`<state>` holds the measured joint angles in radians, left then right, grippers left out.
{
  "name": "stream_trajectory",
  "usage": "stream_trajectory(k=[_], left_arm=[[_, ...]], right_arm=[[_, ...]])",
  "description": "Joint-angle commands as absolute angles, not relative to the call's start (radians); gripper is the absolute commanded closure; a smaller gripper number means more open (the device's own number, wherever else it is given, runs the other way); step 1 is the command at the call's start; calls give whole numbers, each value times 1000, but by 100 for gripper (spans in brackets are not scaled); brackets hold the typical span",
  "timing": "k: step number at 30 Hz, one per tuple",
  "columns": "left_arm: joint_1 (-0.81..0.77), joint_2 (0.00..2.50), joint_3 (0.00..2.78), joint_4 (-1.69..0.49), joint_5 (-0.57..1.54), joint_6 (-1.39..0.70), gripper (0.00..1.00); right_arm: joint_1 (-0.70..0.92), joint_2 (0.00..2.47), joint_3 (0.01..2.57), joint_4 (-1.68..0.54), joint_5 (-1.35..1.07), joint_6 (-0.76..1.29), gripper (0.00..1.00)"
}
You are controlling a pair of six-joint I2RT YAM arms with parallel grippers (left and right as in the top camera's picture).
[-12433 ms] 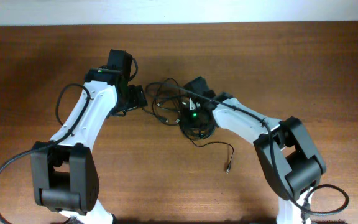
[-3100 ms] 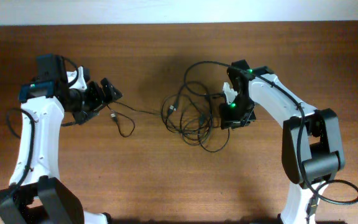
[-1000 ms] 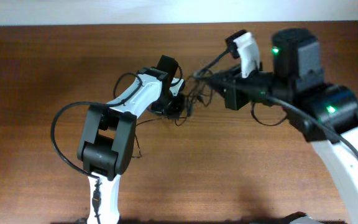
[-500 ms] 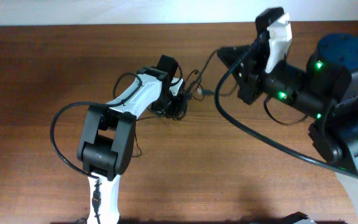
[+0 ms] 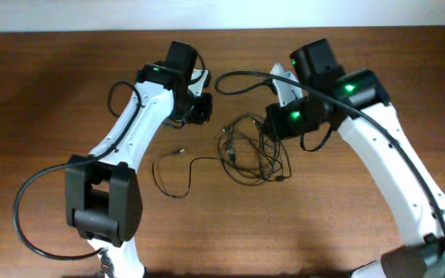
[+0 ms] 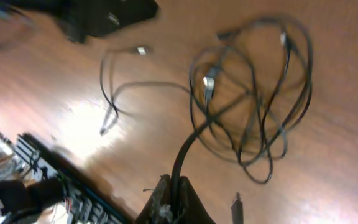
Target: Untangle cables
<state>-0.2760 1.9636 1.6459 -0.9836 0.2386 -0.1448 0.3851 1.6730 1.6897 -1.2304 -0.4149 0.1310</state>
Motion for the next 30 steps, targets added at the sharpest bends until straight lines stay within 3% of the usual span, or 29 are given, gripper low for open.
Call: stream_trajectory(k=[1, 8, 15, 18, 22, 25, 27, 30], left_arm=[[-272, 1960, 1652, -1025, 247, -113, 86], [-268, 1963, 1651, -1065, 251, -171, 75], [-268, 1964, 1623, -1064, 247, -171, 71], [-268, 1964, 1619, -1060, 247, -171, 71], [-268, 1964, 1619, -1057, 247, -171, 68], [-267, 1964, 1619, -1056, 247, -171, 67], [-268, 1964, 1619, -1056, 247, -171, 67], [-268, 1964, 1619, -1056, 247, -171, 66]], right_arm=[[386, 1736, 1696, -1265, -355, 128, 96], [384, 1792, 1691, -1377, -145, 141, 91], [384, 1866, 1687, -1350, -109, 171, 90], [388, 1893, 1687, -1351, -411, 168, 96], [392, 1893, 1687, -1350, -929, -42, 96], [391, 1893, 1687, -1306, -869, -45, 95], [393, 1893, 1687, -1294, -722, -45, 84], [392, 1893, 1687, -1295, -561, -2, 54]])
